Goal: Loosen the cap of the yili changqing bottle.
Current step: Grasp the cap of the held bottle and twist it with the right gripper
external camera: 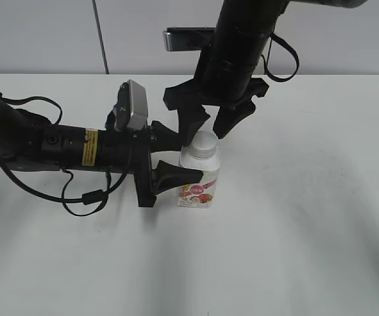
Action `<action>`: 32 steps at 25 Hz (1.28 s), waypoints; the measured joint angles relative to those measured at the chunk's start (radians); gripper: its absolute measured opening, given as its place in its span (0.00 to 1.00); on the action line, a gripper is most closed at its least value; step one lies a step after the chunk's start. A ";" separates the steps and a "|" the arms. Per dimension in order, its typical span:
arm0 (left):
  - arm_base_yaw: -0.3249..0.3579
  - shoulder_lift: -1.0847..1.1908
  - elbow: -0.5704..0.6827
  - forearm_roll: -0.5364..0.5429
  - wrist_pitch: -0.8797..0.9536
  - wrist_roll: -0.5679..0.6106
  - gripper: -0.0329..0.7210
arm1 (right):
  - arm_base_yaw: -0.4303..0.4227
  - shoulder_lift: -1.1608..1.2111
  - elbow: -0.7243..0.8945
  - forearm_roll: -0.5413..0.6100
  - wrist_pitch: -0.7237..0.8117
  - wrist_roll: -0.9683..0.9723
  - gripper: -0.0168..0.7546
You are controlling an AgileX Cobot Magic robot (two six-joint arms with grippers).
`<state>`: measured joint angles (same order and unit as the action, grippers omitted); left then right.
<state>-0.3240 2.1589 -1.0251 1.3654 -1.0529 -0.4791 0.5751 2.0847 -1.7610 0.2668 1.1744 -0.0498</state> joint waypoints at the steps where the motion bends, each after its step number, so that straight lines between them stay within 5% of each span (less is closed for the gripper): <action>1: 0.000 0.000 0.000 0.000 0.000 0.000 0.63 | 0.000 0.000 0.000 -0.001 0.001 0.000 0.70; 13: 0.000 0.000 0.000 0.000 0.000 0.000 0.63 | 0.000 0.032 0.000 -0.011 0.037 -0.008 0.70; 18: 0.000 0.000 0.000 0.000 0.000 0.000 0.63 | 0.001 0.032 -0.001 -0.003 0.040 -0.009 0.56; 22: 0.000 0.000 0.000 -0.002 -0.001 0.000 0.63 | 0.002 0.034 -0.017 -0.005 0.051 -0.037 0.54; 32: 0.003 -0.001 -0.008 -0.030 -0.016 -0.002 0.61 | 0.002 0.042 -0.090 -0.016 0.074 -0.630 0.54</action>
<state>-0.3210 2.1579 -1.0330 1.3358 -1.0688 -0.4809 0.5768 2.1267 -1.8511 0.2507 1.2488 -0.6802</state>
